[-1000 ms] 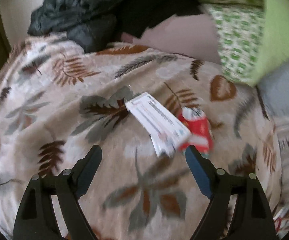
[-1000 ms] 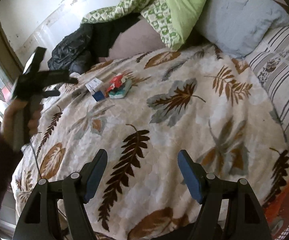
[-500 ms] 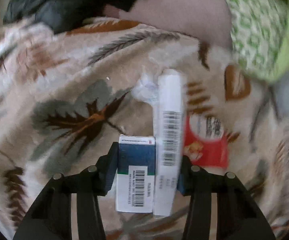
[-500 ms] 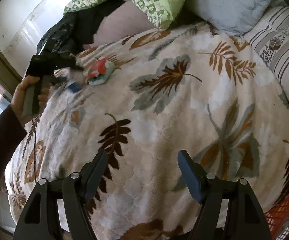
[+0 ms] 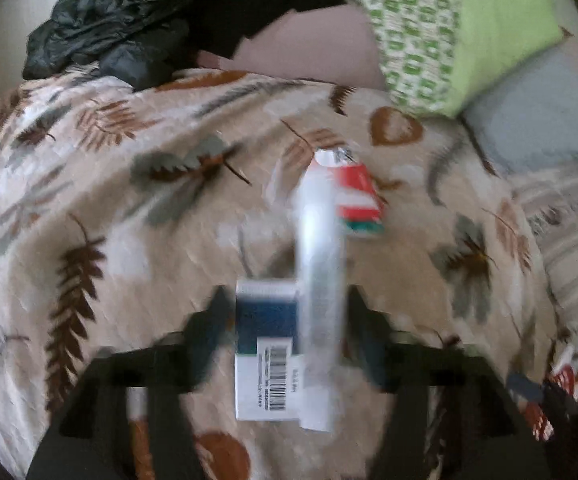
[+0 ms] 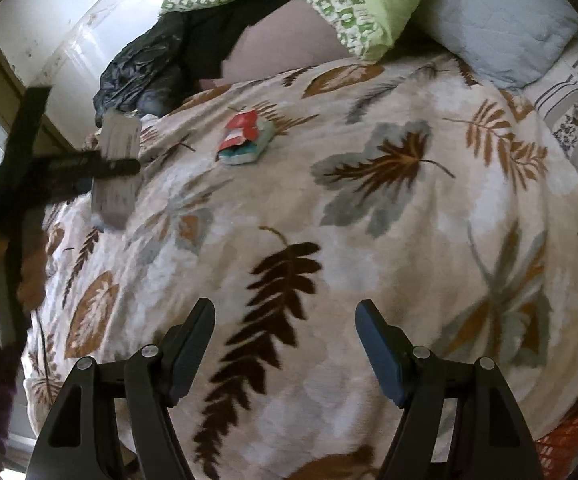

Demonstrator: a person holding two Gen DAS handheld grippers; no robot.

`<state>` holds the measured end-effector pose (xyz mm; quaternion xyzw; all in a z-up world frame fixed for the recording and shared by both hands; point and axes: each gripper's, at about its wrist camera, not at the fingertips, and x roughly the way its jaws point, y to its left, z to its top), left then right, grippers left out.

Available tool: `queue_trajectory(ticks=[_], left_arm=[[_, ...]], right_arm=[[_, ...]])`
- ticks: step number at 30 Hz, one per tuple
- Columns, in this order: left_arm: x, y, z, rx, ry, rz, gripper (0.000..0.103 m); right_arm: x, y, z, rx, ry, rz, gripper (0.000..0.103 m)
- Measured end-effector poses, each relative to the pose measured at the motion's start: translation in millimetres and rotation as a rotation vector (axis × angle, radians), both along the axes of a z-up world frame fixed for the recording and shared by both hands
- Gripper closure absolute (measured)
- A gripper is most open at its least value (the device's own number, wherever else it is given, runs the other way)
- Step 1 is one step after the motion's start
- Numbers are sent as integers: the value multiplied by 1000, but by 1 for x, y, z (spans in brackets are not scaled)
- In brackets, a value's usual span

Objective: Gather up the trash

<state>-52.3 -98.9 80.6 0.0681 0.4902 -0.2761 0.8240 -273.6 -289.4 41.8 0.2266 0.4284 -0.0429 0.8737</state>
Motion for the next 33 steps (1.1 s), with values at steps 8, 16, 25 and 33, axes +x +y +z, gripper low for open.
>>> queue_trajectory(ticks=[8, 16, 25, 33], left_arm=[[-11, 45, -6, -48, 10, 74, 16], [-21, 100, -10, 7, -54, 186, 16], [-19, 126, -20, 30, -76, 208, 16], [-17, 91, -31, -16, -47, 122, 16]], right_arm=[[3, 15, 7, 27, 0, 21, 27], [80, 55, 18, 20, -19, 216, 22], [204, 80, -19, -67, 68, 250, 18], [224, 66, -41, 291, 73, 240, 48]])
